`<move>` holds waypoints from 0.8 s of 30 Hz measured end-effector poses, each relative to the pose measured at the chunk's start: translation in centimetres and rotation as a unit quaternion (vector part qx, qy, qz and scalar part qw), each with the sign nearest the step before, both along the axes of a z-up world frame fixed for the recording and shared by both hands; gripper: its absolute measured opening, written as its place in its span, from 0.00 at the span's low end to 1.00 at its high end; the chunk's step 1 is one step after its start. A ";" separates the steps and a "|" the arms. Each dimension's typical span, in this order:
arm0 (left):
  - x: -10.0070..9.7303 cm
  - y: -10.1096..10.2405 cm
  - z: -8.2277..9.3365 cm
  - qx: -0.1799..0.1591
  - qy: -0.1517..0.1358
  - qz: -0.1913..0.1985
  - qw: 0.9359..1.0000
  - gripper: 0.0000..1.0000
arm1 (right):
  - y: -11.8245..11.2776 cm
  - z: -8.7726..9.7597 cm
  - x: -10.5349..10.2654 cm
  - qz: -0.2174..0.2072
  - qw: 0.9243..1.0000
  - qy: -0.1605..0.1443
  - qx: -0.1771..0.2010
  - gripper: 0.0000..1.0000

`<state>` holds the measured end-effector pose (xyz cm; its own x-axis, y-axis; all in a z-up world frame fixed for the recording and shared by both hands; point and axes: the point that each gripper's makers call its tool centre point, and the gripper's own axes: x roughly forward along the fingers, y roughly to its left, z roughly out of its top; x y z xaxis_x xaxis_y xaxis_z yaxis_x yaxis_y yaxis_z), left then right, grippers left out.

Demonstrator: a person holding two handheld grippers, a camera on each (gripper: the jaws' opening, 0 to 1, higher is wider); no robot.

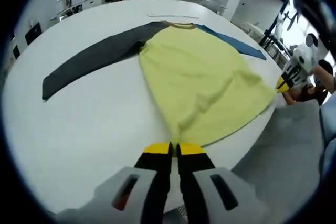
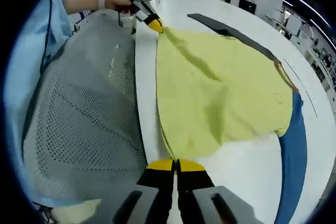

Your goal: Fold the garment on the visible template until the final outline fits inside the template.

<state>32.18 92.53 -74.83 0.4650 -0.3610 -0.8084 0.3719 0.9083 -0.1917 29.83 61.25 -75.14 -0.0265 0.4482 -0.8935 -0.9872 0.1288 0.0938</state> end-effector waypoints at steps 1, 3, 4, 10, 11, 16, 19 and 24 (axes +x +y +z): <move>0.0 0.0 0.0 -0.002 0.001 0.003 1.000 0.01 | 0.1 -0.2 -0.2 0.001 1.000 0.000 -0.002 0.00; 0.1 0.1 0.0 -0.005 0.002 0.004 1.000 0.01 | -0.7 -0.9 -0.2 0.033 0.999 -0.019 -0.038 0.00; 0.1 0.1 0.0 -0.005 0.002 0.004 1.000 0.01 | -1.1 -1.1 0.0 0.042 0.998 -0.028 -0.049 0.00; -0.4 -0.9 -0.2 -0.018 0.018 -0.002 1.000 0.01 | -3.5 -1.7 0.7 0.029 0.996 -0.018 -0.084 0.00; -0.6 -1.0 -0.4 -0.016 0.027 -0.003 0.999 0.01 | -3.6 -1.6 0.7 0.027 0.996 -0.017 -0.084 0.00; -1.5 -1.6 -1.4 -0.014 0.052 -0.009 0.999 0.01 | -4.1 -2.0 0.4 0.022 0.995 -0.011 -0.092 0.00; -1.9 -1.9 -1.7 -0.017 0.062 -0.008 0.998 0.01 | -4.7 -2.3 0.6 0.014 0.995 -0.009 -0.096 0.00; -2.4 -2.4 -2.0 -0.020 0.071 -0.014 0.997 0.01 | -5.2 -2.3 0.8 0.005 0.995 -0.006 -0.097 0.00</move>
<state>29.75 90.17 -76.81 0.3365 -0.4062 -0.8495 0.3644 0.8881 -0.2803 30.63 56.10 -77.45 -0.0183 0.2663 -0.9637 -0.9896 0.1327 0.0555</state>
